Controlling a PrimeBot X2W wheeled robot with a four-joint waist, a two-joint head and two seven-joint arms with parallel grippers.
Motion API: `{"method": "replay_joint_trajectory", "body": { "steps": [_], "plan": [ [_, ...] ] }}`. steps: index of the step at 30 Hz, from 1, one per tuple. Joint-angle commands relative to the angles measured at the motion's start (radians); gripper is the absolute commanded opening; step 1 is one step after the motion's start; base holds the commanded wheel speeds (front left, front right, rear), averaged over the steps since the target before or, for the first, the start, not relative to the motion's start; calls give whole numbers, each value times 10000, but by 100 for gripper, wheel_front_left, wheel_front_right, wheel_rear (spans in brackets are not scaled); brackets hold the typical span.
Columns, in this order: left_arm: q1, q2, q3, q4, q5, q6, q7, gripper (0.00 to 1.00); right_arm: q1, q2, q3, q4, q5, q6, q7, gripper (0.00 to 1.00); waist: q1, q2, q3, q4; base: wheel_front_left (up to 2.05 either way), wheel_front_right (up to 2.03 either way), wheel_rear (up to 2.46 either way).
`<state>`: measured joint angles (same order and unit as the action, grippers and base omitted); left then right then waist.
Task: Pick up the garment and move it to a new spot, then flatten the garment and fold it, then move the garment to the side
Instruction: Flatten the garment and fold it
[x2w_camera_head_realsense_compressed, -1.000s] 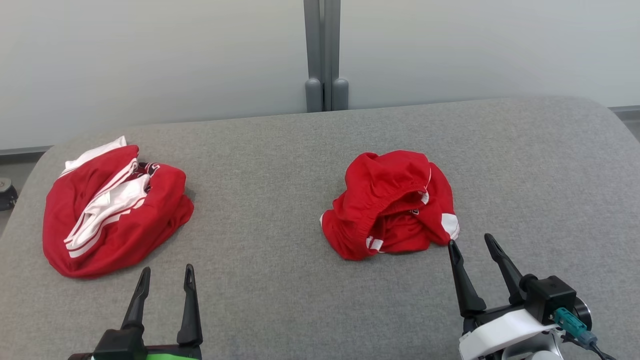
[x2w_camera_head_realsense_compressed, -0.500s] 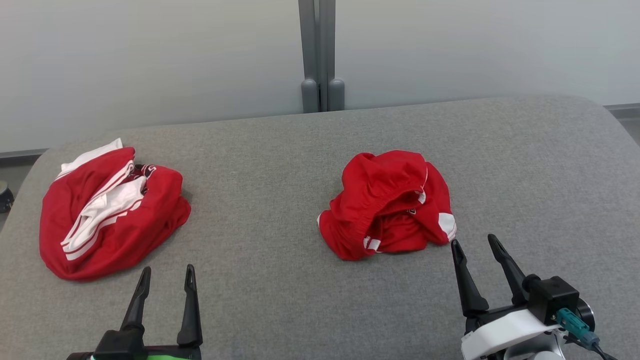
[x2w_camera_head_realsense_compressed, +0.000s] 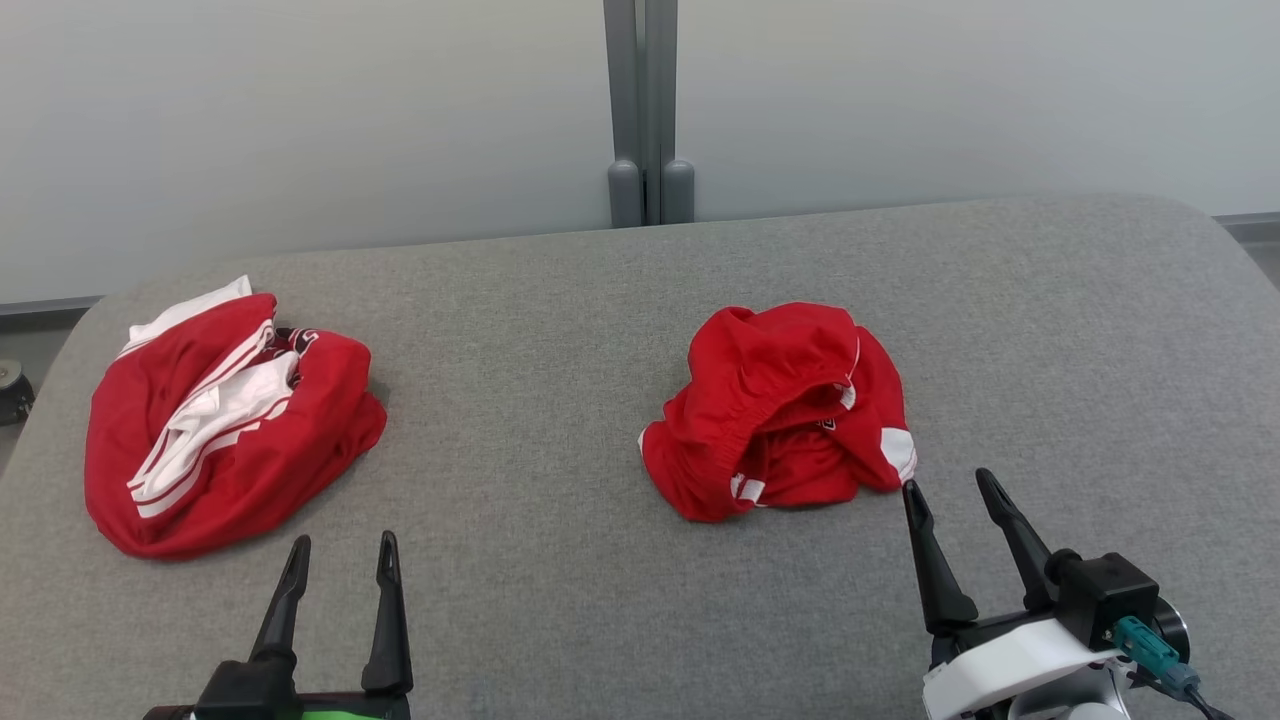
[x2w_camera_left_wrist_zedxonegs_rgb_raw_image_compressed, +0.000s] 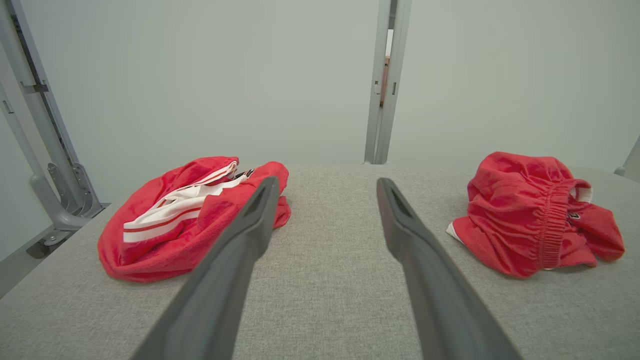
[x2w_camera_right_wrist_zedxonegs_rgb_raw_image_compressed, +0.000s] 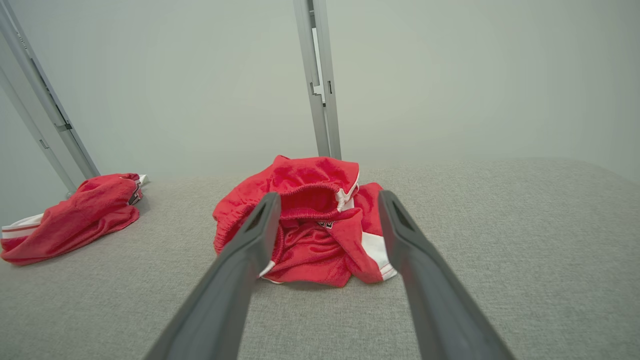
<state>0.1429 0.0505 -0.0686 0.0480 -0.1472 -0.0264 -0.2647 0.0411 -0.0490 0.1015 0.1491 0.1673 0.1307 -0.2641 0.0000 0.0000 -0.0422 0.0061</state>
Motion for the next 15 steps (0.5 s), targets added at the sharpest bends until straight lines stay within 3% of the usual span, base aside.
{"method": "replay_joint_trajectory", "body": {
  "steps": [1,15],
  "plan": [
    [74,1,-8,22,-21,28,5,100,84,-26,-18,13,24,1,-6,100,0,0,5,-2,0,0,0],
    [53,1,-67,10,109,57,5,100,46,-26,-64,12,49,1,-6,100,0,0,58,-2,0,0,0]
  ]
}}
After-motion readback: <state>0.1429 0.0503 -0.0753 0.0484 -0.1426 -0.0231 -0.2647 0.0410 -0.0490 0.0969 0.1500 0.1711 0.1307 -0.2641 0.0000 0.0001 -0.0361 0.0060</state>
